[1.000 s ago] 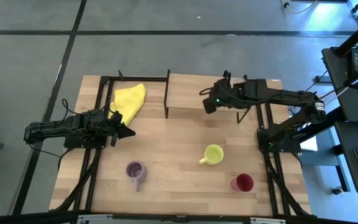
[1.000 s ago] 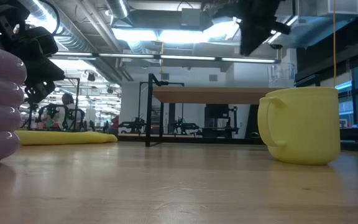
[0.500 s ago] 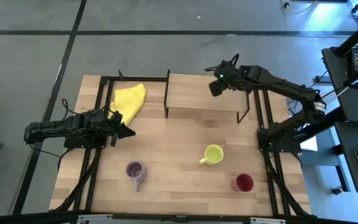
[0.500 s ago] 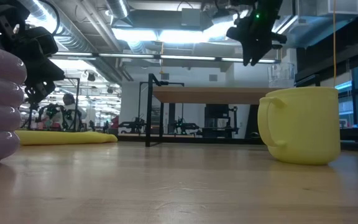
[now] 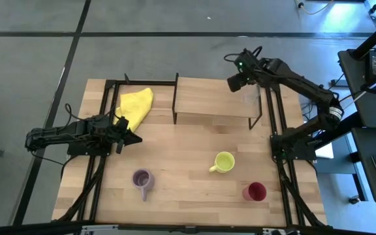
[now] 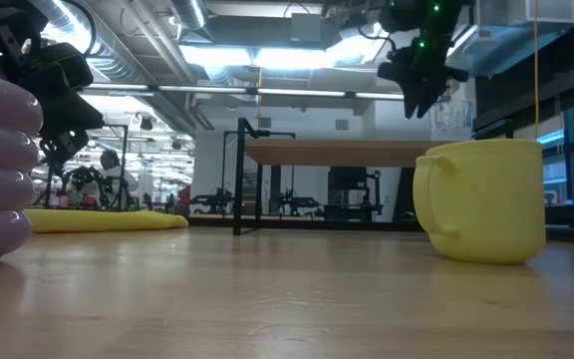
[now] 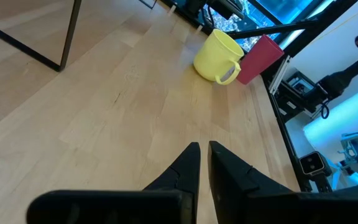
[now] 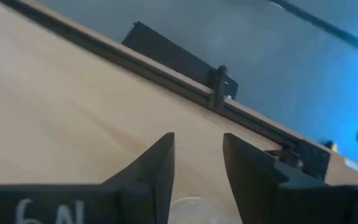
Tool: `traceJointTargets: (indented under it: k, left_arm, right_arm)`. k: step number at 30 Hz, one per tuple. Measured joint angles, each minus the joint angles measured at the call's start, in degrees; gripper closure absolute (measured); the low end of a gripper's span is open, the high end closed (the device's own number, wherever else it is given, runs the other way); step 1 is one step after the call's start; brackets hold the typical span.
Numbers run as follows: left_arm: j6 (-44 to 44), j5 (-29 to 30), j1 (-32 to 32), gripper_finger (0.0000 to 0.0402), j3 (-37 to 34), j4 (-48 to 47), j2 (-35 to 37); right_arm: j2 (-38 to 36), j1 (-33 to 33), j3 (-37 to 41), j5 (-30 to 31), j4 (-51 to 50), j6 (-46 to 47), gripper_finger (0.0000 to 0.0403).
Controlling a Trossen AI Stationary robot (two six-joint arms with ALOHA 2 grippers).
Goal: Stack small to large cups/mugs on shelf
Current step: Put the transparent mug on the shelf
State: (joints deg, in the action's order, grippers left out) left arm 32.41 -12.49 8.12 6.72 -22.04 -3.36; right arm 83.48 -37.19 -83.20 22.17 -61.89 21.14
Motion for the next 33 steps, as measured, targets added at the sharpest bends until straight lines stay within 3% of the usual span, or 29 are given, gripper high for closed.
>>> traceJointTargets:
  k: [6,12,21,33]
  left_arm:
    - [0.01,0.00,0.00,0.0374,0.00,-0.01,0.00]
    - [0.02,0.00,-0.01,0.0374,0.00,0.00,-0.01]
    - [0.01,0.00,0.00,0.0374,0.00,-0.01,-0.02]
    - [0.02,0.00,-0.01,0.0374,0.00,-0.01,-0.02]
  right_arm:
    - [0.01,-3.66,0.04,-4.74,-2.54,0.88,0.0265]
    - [0.00,-3.95,0.04,-5.39,-2.33,-2.05,0.0263]
    - [0.04,-7.97,-3.66,-5.76,-7.43,-6.55,0.0222]
    - [0.04,-7.88,-3.74,-11.75,-11.83,-6.95,0.0272]
